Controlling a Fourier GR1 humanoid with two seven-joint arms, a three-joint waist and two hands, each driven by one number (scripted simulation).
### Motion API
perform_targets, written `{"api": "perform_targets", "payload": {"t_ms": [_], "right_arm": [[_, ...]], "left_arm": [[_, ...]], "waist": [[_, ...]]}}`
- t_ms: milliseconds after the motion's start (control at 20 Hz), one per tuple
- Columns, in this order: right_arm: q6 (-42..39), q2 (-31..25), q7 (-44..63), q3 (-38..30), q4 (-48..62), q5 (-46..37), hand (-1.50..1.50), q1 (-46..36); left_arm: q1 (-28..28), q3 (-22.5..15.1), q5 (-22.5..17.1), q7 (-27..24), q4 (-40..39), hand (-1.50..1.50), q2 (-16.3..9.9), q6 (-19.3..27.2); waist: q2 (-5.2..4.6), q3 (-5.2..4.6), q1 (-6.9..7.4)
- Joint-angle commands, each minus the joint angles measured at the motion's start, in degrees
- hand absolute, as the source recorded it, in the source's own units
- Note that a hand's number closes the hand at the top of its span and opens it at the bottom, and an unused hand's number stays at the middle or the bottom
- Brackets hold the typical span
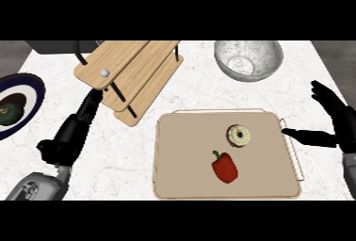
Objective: Pick the cupcake from the tray and place it in the tiered shelf
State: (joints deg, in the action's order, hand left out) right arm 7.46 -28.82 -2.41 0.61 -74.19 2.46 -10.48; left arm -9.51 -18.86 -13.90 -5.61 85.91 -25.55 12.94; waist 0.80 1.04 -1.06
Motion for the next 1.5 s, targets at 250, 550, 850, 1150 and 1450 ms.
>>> {"api": "perform_targets", "payload": {"t_ms": [250, 550, 850, 1150, 1450], "right_arm": [[-9.7, -2.8, 14.2, 10.4, -9.4, -2.2, -1.5, -3.2], [-11.8, -13.5, 29.1, 19.8, -12.9, -19.3, -1.5, -7.5], [-17.1, -9.7, 51.2, 29.2, -16.2, -30.9, -1.5, -15.7], [-21.0, 6.1, 65.2, 34.7, -15.9, -33.4, -1.5, -17.9], [-23.9, 13.5, 69.7, 33.7, -7.4, -34.5, -1.5, -21.0]], "left_arm": [[5.2, -3.4, 0.8, 5.6, -7.4, 0.0, 0.6, -1.0], [6.9, -2.2, -1.0, 5.2, -4.9, 0.0, -0.8, -2.9], [6.6, -2.3, 0.0, 5.8, -6.8, 0.0, 0.4, -2.3], [8.2, -2.1, 1.2, 5.9, -7.2, 0.0, 1.6, -3.0], [5.6, 0.9, 0.6, 7.3, -7.5, 0.0, 1.0, -5.3]], "waist": [[-0.93, -1.37, 0.71], [-0.71, -1.81, 2.07], [-0.76, -1.28, 2.28], [-0.71, -1.07, 1.55], [-0.77, -1.06, 1.5]]}}
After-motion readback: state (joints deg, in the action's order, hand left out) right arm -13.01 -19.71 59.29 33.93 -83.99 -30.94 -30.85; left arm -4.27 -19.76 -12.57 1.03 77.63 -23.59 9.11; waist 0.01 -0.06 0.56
